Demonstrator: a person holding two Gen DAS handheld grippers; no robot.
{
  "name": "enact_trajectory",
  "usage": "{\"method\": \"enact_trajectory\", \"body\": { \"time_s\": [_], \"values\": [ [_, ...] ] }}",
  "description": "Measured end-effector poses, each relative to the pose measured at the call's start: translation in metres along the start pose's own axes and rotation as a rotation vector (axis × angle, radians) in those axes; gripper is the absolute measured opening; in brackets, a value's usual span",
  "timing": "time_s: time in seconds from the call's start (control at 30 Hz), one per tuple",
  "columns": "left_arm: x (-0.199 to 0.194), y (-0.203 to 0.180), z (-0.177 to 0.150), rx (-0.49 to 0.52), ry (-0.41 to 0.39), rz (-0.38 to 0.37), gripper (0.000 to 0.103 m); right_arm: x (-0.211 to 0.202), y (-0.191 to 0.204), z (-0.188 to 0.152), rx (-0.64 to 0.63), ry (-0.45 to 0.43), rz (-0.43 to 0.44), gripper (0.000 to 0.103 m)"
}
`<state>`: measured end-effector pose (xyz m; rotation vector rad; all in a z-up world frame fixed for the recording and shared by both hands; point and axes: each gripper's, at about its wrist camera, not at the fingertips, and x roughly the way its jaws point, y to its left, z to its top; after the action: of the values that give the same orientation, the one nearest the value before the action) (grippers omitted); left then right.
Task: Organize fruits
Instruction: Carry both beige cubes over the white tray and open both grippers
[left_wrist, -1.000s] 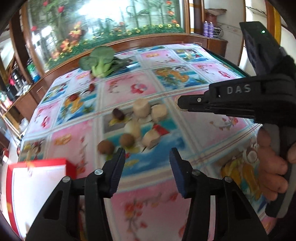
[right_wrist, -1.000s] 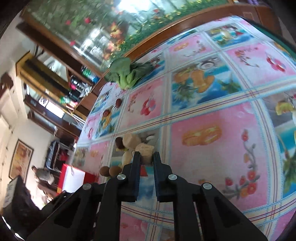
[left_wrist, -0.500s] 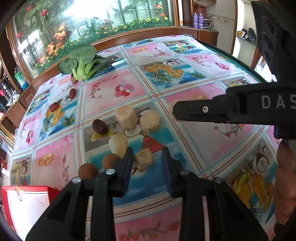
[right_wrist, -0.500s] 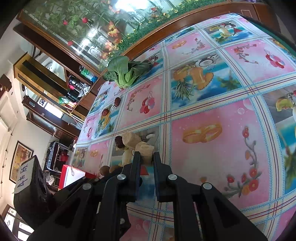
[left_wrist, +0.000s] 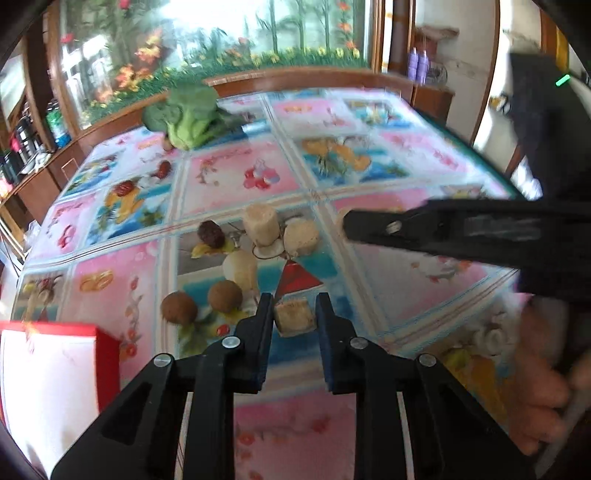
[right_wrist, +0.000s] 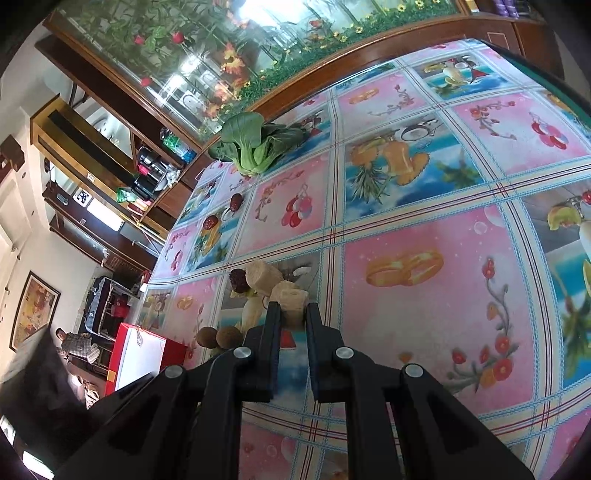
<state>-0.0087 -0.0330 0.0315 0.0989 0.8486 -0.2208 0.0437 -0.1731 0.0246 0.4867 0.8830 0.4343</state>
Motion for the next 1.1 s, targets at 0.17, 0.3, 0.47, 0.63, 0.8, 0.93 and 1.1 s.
{"method": "enact_trajectory", "body": {
  "time_s": [0.17,0.3,0.47,0.63,0.8,0.93,1.1],
  "values": [
    [-0.053,0.007,-0.024,-0.079,-0.093,0.005,0.025,0.000,0.010,-0.009,-0.057,-0.012,-0.012,0.011],
    [-0.081,0.018,-0.046,-0.114,-0.115,0.023,0.025,0.000,0.012,-0.014,-0.069,-0.018,-0.014,0.011],
    [-0.112,0.034,-0.063,-0.133,-0.147,0.068,0.025,-0.004,0.004,-0.016,-0.029,-0.046,-0.020,0.011],
    [-0.143,0.051,-0.072,-0.153,-0.206,0.106,0.025,-0.009,-0.006,-0.021,0.022,-0.074,-0.039,0.011],
    [-0.165,0.063,-0.082,-0.180,-0.239,0.118,0.025,-0.009,-0.008,-0.025,0.022,-0.089,-0.084,0.011],
    [-0.174,0.074,-0.088,-0.203,-0.248,0.127,0.025,-0.012,-0.012,-0.025,0.026,-0.100,-0.109,0.011],
    [-0.183,0.080,-0.092,-0.226,-0.263,0.129,0.025,-0.018,-0.020,-0.026,0.050,-0.119,-0.127,0.011]
  ]
}}
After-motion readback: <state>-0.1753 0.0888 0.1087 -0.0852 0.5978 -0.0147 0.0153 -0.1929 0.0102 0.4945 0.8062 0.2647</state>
